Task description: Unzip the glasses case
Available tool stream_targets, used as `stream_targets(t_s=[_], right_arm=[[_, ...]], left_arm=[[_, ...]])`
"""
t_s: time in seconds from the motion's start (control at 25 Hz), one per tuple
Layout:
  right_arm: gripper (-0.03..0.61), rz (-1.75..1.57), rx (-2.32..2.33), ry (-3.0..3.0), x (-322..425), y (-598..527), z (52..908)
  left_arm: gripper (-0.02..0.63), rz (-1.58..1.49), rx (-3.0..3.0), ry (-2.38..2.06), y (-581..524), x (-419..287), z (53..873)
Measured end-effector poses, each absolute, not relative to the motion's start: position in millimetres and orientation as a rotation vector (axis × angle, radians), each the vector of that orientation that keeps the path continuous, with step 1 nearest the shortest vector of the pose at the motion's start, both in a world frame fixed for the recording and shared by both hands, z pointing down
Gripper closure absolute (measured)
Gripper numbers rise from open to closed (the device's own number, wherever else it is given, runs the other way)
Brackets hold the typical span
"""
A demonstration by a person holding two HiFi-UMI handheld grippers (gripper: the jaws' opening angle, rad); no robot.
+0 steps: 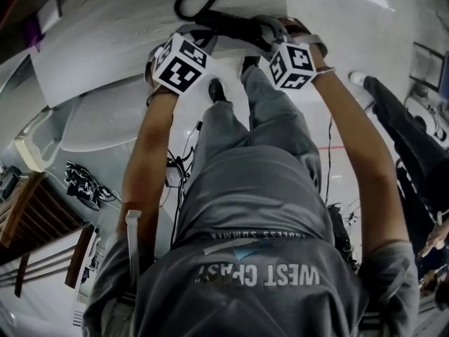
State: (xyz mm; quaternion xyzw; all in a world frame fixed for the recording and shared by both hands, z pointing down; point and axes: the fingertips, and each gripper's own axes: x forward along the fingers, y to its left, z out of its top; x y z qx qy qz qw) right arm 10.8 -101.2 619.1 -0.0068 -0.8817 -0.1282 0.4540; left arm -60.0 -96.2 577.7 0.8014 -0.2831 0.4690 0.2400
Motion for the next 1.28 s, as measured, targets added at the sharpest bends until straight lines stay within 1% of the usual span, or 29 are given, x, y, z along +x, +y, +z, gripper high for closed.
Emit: stream_targets(t_s=[0.28,0.52,0.92,1.04,1.16,1.28], right_arm=[[0.342,-0.242,0.050,-2.179,9,-104,614],[0.344,-0.222,0.092,-2.159,4,-104,612],[0.345,-0.204,0.183,-2.081,8,-108,616],[0.345,-0.196,0.191,-2.082,7,-107,614],[0.348,-0.225,0.166,-2.053,3,-99,615],[0.350,-0.237,0.189,-2.034,-3,-98,609]], left_arm=[[0.617,1.348,2.200,-0.791,-104,-53,570],[0.617,1.342,2.235,-0.745,-100,-27,569],[0.615,1.439,2.240,-0.773,-102,-19,575],[0.616,1.407,2.224,-0.690,-101,-25,575],[0.615,1.475,2.178,-0.573,-90,-31,575],[0.617,1.406,2.179,-0.564,-87,-25,566]])
